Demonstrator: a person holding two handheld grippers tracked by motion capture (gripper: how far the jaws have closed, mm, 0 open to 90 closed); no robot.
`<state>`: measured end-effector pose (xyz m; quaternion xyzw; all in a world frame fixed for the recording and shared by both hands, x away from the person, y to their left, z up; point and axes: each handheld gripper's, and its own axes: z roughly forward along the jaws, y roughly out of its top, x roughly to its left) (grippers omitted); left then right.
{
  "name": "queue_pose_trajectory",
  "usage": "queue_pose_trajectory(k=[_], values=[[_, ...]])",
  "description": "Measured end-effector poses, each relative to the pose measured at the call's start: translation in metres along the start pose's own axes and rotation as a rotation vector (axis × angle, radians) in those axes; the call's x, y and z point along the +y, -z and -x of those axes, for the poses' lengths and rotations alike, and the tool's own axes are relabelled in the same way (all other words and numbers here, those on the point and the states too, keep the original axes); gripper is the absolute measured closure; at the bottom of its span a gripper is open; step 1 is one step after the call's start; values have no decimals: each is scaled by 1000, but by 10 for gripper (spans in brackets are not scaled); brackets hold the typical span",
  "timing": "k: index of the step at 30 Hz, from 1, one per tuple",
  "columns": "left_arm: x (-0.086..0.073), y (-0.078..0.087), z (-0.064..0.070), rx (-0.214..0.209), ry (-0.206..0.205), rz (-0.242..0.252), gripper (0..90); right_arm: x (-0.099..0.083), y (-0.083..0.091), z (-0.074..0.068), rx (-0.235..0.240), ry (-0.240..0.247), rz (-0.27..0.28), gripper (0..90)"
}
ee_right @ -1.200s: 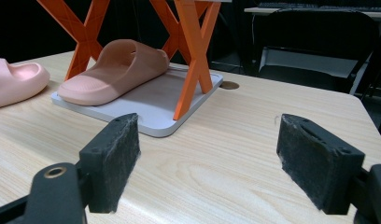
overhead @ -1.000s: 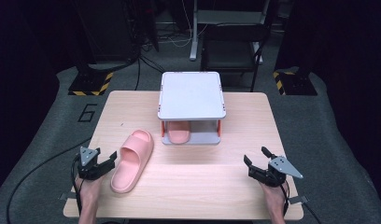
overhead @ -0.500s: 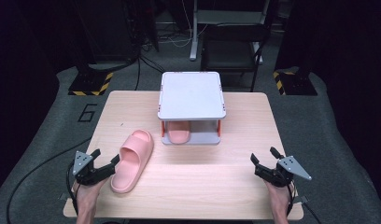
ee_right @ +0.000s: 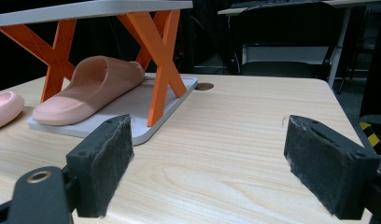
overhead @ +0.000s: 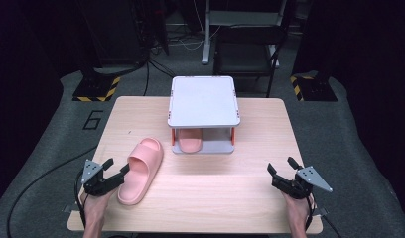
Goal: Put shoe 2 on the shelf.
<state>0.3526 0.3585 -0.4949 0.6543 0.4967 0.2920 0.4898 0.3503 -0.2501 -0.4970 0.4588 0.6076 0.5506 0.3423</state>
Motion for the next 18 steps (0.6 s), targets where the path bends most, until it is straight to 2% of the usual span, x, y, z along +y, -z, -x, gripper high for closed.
queue_pose_trajectory(k=[4,7,9,11,18], values=[[-1,-5,-3,-8,14,-19,294,0,-1,-3,10,8,1,151],[0,-8,-3,-14,5,-20,298,0,0,-3,16,20,0,152],[0,-10,-3,-17,2,-20,325,1,0,-3,15,23,-3,152],[-2,-14,-2,-28,-7,-47,350,0,0,-3,16,20,-4,152],[-6,-24,-2,-33,-32,-89,447,0,-1,-5,19,26,-7,155]])
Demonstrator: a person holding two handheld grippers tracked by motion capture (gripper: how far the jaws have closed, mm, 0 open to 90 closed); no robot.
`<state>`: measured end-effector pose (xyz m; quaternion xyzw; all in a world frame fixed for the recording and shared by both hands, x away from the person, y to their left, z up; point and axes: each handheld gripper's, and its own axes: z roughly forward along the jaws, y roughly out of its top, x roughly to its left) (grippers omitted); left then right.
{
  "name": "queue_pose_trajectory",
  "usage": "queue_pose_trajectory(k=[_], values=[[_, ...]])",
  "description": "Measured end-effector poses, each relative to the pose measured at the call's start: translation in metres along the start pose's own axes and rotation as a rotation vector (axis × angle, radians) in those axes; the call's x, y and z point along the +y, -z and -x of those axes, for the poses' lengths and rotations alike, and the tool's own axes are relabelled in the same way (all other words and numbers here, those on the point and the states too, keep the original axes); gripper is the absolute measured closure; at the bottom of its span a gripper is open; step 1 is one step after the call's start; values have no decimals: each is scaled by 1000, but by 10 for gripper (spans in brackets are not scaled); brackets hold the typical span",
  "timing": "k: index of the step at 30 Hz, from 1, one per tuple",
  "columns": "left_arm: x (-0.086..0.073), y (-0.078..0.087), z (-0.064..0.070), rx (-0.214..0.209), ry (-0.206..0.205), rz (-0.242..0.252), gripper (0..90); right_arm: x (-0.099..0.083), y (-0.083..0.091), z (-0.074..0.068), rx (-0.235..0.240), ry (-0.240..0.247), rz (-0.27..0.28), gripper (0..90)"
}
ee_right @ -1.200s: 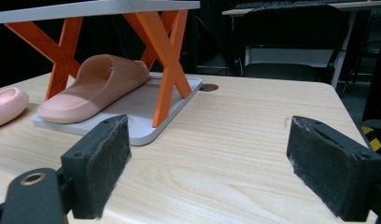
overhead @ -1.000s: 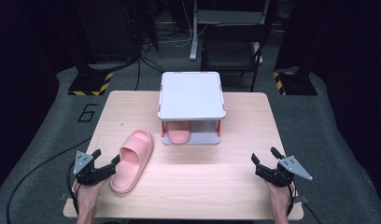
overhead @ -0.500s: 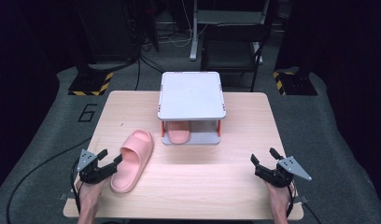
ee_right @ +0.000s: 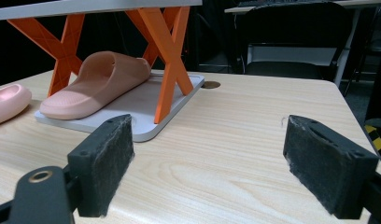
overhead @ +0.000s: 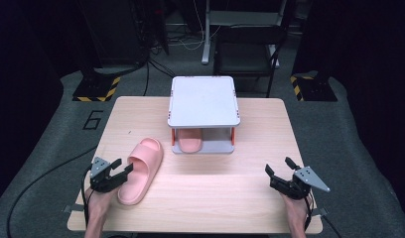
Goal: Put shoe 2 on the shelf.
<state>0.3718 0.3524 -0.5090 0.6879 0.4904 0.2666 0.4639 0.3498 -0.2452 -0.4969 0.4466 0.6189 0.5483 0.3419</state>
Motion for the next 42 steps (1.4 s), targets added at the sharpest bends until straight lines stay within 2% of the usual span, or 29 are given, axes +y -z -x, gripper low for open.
queue_pose_trajectory(k=[5,6,7,9,10,14,17,21,29,30,35,37,38,42], values=[[-2,-8,-2,-6,10,-32,537,-1,-1,-2,4,4,-1,156],[-2,-9,-2,1,13,-25,590,0,-1,-2,6,7,-8,157],[-2,-10,-2,0,16,-27,590,0,-1,-2,6,7,-8,157],[-2,-11,-3,-3,31,-33,643,0,-1,-2,7,5,-6,157],[-2,-13,-3,-5,51,-18,688,-1,-2,-2,14,-11,-10,158],[-1,-14,-5,-14,66,-21,762,-1,-4,-3,19,-8,-16,160],[-2,-16,-4,-10,74,-4,782,-1,-5,-4,21,-10,-22,160],[-1,-16,-3,2,68,-8,804,2,-7,-7,32,5,-24,161],[0,-16,1,34,69,19,839,19,-14,-12,61,13,-24,166],[0,-15,0,26,70,6,839,21,-15,-12,64,12,-29,166],[2,-10,5,21,62,24,837,32,-19,-16,93,2,-21,166],[4,-7,8,3,46,9,836,38,-23,-18,101,15,-33,166],[4,-7,10,-1,35,9,835,43,-28,-19,121,14,-38,166],[6,-4,22,-12,7,13,834,52,-34,-21,130,29,-43,167]])
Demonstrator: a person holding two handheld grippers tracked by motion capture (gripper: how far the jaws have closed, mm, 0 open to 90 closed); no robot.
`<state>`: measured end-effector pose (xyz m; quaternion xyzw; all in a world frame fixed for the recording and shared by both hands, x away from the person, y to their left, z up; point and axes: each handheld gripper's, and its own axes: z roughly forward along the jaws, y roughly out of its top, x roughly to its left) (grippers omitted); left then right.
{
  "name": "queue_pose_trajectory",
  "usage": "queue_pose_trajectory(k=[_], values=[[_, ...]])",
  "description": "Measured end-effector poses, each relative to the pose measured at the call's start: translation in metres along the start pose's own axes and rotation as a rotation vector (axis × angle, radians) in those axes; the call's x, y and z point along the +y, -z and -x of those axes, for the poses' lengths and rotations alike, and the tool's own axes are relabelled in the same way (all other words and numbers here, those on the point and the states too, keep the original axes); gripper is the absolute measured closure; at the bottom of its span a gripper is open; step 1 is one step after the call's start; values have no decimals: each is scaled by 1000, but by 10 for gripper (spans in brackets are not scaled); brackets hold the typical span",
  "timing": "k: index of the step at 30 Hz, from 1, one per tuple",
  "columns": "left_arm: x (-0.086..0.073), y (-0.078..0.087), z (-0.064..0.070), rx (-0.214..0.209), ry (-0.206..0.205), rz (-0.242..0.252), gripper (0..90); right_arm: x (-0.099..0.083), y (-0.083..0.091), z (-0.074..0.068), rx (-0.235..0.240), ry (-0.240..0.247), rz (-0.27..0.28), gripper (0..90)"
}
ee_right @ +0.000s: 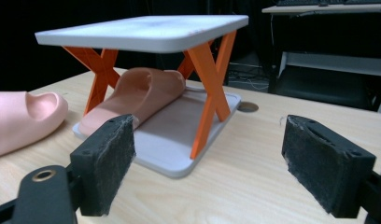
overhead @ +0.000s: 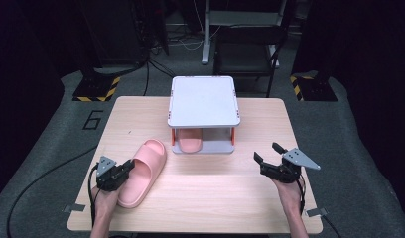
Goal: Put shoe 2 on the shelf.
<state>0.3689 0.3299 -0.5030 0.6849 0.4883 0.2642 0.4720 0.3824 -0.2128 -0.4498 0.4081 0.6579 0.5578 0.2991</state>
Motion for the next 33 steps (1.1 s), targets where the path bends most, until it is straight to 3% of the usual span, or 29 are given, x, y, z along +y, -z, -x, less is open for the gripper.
queue_pose_trajectory(k=[8,17,20,24,28,32,33], values=[[6,5,20,-46,3,33,834,33,-20,-1,35,22,13,174],[13,5,46,-98,-1,39,834,74,-62,-4,119,26,-22,178],[15,-1,57,-136,8,39,833,89,-85,-5,137,24,-41,178],[19,-6,66,-159,8,41,832,100,-102,-7,144,31,-51,179],[23,-15,81,-190,9,35,831,113,-122,-14,154,102,-59,187],[27,-32,102,-218,5,20,831,119,-144,-22,180,112,-87,197],[27,-32,102,-218,5,20,831,119,-144,-22,180,112,-87,197]])
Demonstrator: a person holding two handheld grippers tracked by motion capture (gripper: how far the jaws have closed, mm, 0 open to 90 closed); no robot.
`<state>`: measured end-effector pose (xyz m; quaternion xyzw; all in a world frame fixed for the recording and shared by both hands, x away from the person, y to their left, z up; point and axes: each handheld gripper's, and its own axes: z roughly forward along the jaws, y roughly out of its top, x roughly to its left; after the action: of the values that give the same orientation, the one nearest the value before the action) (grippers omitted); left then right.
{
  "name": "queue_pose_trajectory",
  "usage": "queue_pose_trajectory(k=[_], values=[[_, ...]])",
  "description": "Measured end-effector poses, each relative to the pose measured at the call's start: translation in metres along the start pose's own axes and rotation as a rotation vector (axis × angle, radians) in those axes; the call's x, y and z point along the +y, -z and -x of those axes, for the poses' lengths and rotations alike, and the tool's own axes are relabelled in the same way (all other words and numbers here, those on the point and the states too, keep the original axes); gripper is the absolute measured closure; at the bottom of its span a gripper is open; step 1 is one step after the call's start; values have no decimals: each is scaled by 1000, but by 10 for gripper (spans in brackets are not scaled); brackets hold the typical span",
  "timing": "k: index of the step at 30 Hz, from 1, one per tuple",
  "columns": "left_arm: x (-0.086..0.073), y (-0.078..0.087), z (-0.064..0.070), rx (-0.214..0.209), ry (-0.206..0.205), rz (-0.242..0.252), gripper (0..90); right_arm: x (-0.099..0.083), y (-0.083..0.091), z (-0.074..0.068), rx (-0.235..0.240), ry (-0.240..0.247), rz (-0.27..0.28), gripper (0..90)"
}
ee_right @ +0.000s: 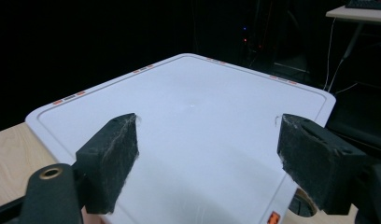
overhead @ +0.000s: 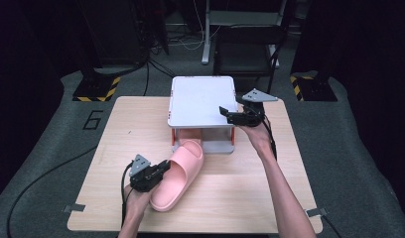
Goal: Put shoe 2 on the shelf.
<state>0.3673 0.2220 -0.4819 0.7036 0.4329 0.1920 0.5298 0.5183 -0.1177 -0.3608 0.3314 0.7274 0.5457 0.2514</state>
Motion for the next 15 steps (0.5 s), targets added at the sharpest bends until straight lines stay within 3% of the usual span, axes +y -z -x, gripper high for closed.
queue_pose_trajectory(k=[3,7,15], values=[[0,-13,9,-9,-5,-20,831,-2,-10,2,9,-29,-16,198],[1,-33,22,-13,29,-11,831,-9,-21,6,11,-48,-51,204],[3,-57,43,-23,54,-23,830,-17,-27,12,-4,-68,-88,209]])
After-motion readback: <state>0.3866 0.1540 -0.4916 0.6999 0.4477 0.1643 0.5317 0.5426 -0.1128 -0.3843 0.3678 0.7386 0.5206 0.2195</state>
